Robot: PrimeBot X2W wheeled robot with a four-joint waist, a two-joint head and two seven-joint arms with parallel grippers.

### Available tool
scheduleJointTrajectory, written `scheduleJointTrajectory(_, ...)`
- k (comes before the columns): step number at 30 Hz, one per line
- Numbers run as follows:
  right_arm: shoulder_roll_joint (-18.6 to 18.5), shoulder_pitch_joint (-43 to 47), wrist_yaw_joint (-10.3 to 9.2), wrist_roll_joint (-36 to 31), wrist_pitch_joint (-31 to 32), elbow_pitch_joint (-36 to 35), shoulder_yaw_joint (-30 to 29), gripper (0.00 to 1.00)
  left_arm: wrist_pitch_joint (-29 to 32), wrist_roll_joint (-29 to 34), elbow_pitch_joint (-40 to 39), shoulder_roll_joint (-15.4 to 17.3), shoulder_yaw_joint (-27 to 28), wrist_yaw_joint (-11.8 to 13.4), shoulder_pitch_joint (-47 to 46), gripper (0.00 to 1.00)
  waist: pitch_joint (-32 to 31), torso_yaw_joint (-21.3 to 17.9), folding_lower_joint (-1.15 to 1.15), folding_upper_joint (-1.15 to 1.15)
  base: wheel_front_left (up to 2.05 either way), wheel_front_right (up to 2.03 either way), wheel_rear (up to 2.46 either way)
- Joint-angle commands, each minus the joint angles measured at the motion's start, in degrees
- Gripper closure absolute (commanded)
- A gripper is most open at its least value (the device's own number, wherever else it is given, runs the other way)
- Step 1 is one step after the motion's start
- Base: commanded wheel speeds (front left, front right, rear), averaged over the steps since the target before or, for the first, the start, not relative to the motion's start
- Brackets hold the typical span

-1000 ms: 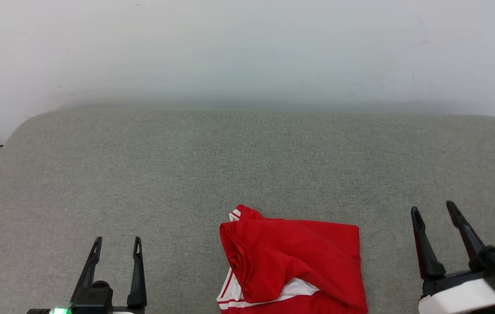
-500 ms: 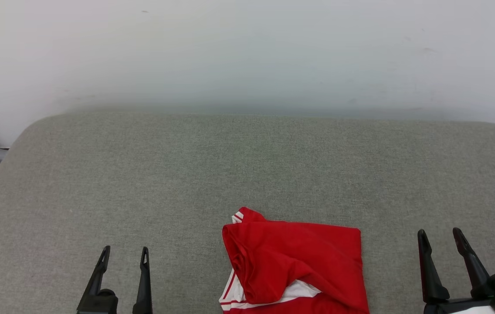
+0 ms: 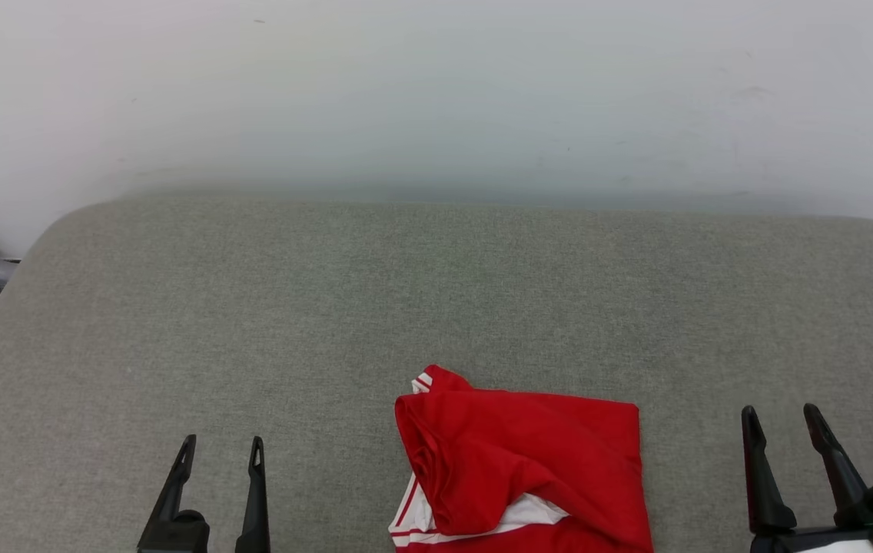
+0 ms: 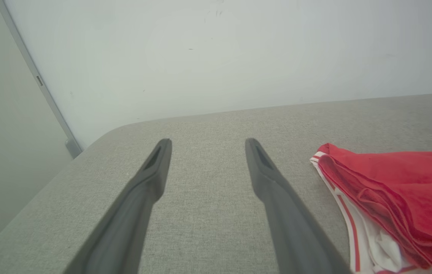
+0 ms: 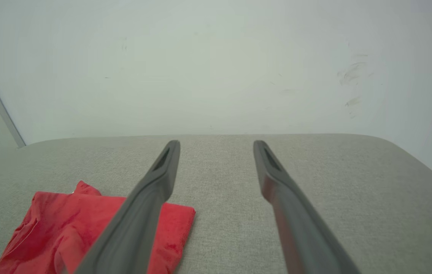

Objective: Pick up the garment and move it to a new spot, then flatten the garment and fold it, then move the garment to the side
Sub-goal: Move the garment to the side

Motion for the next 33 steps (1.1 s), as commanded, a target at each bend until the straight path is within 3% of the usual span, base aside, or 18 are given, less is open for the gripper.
scheduleJointTrajectory(1,0.30,-0.43,-0.05,-0.16,-0.19,-0.26,-0.18,0.00,-0.12,0.19,0.03,-0.22,0.07,-0.29,0.21,0.00,0.08,0.15,0.00,0.00,0.00,0.00,0.00)
scheduleJointTrajectory(6,-3.19,-5.30,-0.05,0.65,1.86,-1.73,-0.70,0.00,-0.12,0.23,-0.06,-0.24,0.09,-0.36,-0.38,0.00,0.50,0.59,0.00,0.00,0.00,0.00,0.00)
scheduleJointTrajectory(10,-7.13,-11.77,-0.05,2.61,7.45,-3.44,0.66,0.00,-0.12,0.17,-0.04,-0.37,0.21,-0.39,-0.90,0.00,1.03,0.90,0.00,0.00,0.00,0.00,0.00)
scheduleJointTrajectory(13,-11.12,-16.86,-0.05,5.85,15.40,-2.82,4.15,0.00,-0.12,0.26,0.04,-0.49,0.05,-0.50,-1.28,0.00,1.42,1.15,0.00,0.00,0.00,0.00,0.00)
scheduleJointTrajectory(20,-19.42,-24.81,-0.05,19.47,44.12,0.30,14.15,0.00,-0.12,0.29,0.15,-0.63,-0.04,-0.81,-2.48,0.00,2.69,2.05,0.00,0.00,0.00,0.00,0.00)
scheduleJointTrajectory(26,-22.90,-25.66,-0.05,29.88,63.80,3.27,18.60,0.00,-0.12,0.31,0.13,-0.89,-0.28,-0.91,-3.59,0.00,4.19,3.24,0.00,0.00,0.00,0.00,0.00)
scheduleJointTrajectory(29,-23.78,-24.70,-0.05,32.87,69.39,4.49,19.33,0.00,-0.12,0.37,0.18,-1.07,-0.48,-1.01,-4.11,0.00,5.07,4.07,0.00,0.00,0.00,0.00,0.00)
scheduleJointTrajectory(33,-22.78,-23.83,-0.05,34.80,72.16,6.57,18.81,0.00,-0.12,0.44,0.13,-1.36,-0.74,-1.26,-5.12,0.00,6.74,5.25,0.00,0.00,0.00,0.00,0.00)
